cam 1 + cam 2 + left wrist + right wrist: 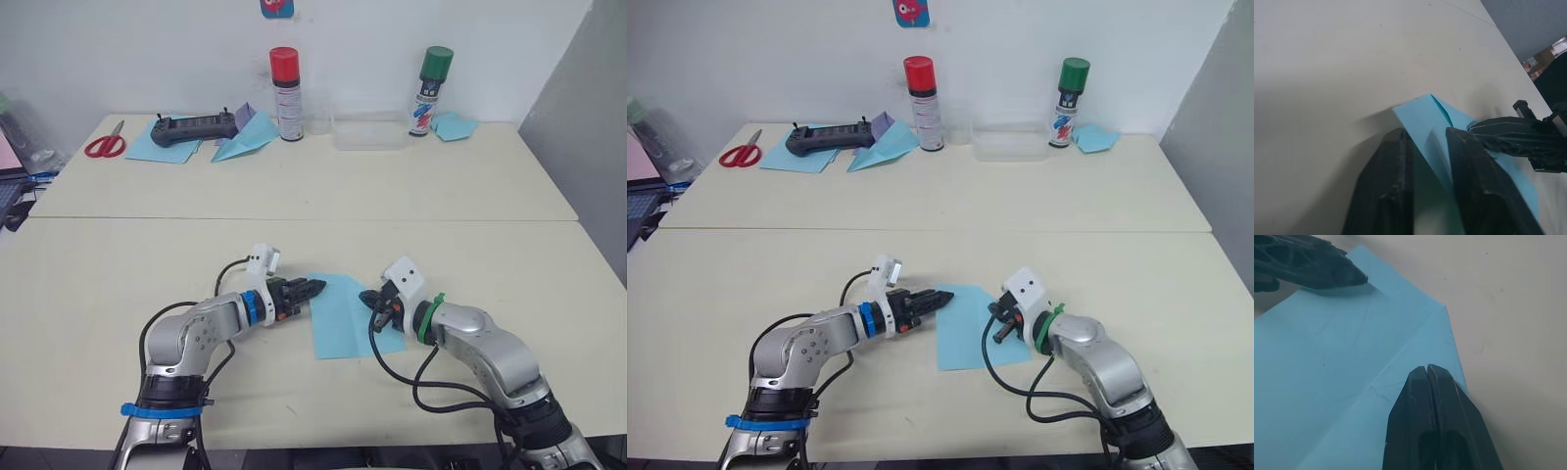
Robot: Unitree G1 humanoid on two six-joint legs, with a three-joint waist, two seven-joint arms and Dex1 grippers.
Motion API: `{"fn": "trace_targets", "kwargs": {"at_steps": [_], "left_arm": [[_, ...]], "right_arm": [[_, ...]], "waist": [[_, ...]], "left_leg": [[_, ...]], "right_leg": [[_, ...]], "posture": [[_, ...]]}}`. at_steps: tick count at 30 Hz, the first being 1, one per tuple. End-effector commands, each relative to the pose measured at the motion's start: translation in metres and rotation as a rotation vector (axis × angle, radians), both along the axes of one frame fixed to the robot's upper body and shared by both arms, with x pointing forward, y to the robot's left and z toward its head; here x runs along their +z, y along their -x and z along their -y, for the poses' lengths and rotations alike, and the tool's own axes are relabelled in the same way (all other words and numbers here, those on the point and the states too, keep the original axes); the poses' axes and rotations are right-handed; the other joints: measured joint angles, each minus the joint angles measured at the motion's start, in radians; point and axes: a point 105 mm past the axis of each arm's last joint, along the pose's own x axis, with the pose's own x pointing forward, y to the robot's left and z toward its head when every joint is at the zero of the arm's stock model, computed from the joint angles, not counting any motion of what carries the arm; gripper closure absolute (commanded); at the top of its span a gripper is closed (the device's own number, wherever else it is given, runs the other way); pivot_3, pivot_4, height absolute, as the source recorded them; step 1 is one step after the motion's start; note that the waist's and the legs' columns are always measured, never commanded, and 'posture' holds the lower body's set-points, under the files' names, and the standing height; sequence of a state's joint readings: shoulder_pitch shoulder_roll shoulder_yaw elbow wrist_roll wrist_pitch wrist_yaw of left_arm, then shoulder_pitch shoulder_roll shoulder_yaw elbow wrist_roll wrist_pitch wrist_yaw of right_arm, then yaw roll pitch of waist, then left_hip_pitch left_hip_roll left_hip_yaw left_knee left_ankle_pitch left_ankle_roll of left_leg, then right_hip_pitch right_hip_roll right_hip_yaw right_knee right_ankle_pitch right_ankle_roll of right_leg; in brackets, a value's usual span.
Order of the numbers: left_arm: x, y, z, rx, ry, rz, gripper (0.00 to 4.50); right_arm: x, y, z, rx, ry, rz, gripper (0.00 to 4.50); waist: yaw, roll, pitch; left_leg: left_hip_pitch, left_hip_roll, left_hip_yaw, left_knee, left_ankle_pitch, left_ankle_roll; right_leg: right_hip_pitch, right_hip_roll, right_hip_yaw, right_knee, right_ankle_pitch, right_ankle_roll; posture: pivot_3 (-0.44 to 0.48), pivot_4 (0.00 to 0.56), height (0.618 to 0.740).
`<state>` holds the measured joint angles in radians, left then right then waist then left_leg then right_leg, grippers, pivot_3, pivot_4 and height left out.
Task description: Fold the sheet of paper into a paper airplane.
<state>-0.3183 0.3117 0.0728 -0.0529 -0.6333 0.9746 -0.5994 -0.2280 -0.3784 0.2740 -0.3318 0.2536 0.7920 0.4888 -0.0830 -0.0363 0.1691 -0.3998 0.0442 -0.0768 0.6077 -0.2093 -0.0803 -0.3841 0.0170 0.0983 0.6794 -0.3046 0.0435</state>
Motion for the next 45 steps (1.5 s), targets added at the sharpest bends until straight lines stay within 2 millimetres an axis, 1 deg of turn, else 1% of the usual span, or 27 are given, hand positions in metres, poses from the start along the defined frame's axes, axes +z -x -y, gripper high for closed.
{"fn": "trace_targets", "kwargs": {"at_steps": [1,2,6,12,15,18,23,28,34,38,42,45], "left_arm": [[0.004,-0.002,0.002,-0.012,-0.019,0.038,4.35],[0.004,-0.002,0.002,-0.019,-0.024,0.039,4.44],[0.006,-0.007,0.001,-0.022,-0.038,0.060,4.44],[0.007,-0.011,-0.002,-0.039,-0.078,0.093,4.44],[0.008,-0.012,-0.004,-0.072,-0.130,0.125,4.44],[0.010,-0.016,-0.007,-0.104,-0.182,0.161,4.44],[0.011,-0.019,-0.005,-0.127,-0.215,0.199,4.44],[0.010,-0.018,-0.001,-0.152,-0.241,0.227,4.44],[0.009,-0.021,-0.002,-0.158,-0.262,0.242,4.44],[0.009,-0.022,-0.003,-0.158,-0.265,0.248,4.44],[0.010,-0.023,-0.002,-0.164,-0.271,0.256,4.44],[0.011,-0.022,0.000,-0.173,-0.273,0.268,4.44]], "right_arm": [[-0.012,0.006,-0.004,0.001,-0.005,-0.055,4.50],[-0.007,0.004,-0.006,0.000,-0.029,-0.043,4.50],[0.003,0.000,-0.010,0.009,-0.063,-0.016,4.50],[0.006,0.002,-0.015,0.048,-0.082,-0.016,4.50],[0.006,0.007,-0.018,0.088,-0.075,-0.020,4.50],[0.003,0.004,-0.015,0.082,-0.052,-0.023,4.50],[-0.001,0.001,-0.008,0.052,-0.041,-0.024,4.50],[0.003,-0.005,-0.004,0.022,-0.052,-0.010,4.50],[0.007,-0.011,0.004,0.014,-0.040,0.005,4.50],[0.003,-0.006,0.007,0.049,-0.007,-0.003,4.50],[-0.009,0.003,0.007,0.100,0.051,-0.014,4.50],[-0.017,0.004,0.007,0.106,0.076,-0.016,4.50]], "waist": [[0.000,0.000,0.000],[-0.001,0.000,0.000],[-0.001,0.000,0.001],[0.000,0.000,0.004],[0.000,0.001,0.005],[0.000,0.001,0.005],[0.001,0.001,0.005],[0.001,0.001,0.005],[0.004,0.001,0.005],[0.005,0.001,0.006],[0.005,0.001,0.006],[0.005,0.001,0.006]], "left_leg": [[0.000,0.000,0.000,0.000,0.000,0.000],[0.000,0.000,0.000,0.000,0.000,0.000],[0.000,0.000,0.000,0.000,0.000,0.000],[-0.002,0.000,0.000,0.000,0.000,0.000],[-0.002,0.000,0.000,0.000,0.000,0.000],[-0.002,0.000,0.000,0.000,0.000,0.000],[-0.002,0.000,0.000,0.000,0.000,0.000],[-0.002,0.000,0.000,0.000,0.000,0.000],[-0.002,0.000,0.000,0.000,0.000,0.000],[-0.002,-0.001,0.000,0.000,0.000,0.000],[-0.002,-0.001,0.000,0.000,0.000,0.000],[-0.002,-0.001,0.000,0.000,0.000,0.000]], "right_leg": [[0.000,0.000,0.000,0.000,0.000,0.000],[0.000,0.000,0.000,0.000,0.000,0.000],[0.000,0.000,0.000,0.000,0.000,0.000],[-0.002,0.000,0.000,0.000,0.000,0.000],[-0.002,0.000,0.000,0.000,0.000,0.000],[-0.002,0.000,0.000,0.000,0.000,0.000],[-0.002,0.000,0.000,0.000,0.000,0.000],[-0.002,0.000,0.000,0.000,0.000,0.000],[-0.002,0.000,0.000,0.000,0.000,0.000],[-0.002,0.000,0.000,0.000,0.000,0.000],[-0.002,0.000,0.000,0.000,0.000,0.000],[-0.002,0.000,0.000,0.000,0.000,0.000]], "posture": [[0.000,0.150,0.740],[0.000,0.150,0.740],[0.000,0.150,0.740],[0.000,0.150,0.740],[0.000,0.150,0.740],[0.000,0.150,0.740],[0.000,0.150,0.740],[0.000,0.150,0.740],[0.000,0.150,0.740],[0.000,0.150,0.740],[0.000,0.150,0.740],[0.000,0.150,0.740]]}}
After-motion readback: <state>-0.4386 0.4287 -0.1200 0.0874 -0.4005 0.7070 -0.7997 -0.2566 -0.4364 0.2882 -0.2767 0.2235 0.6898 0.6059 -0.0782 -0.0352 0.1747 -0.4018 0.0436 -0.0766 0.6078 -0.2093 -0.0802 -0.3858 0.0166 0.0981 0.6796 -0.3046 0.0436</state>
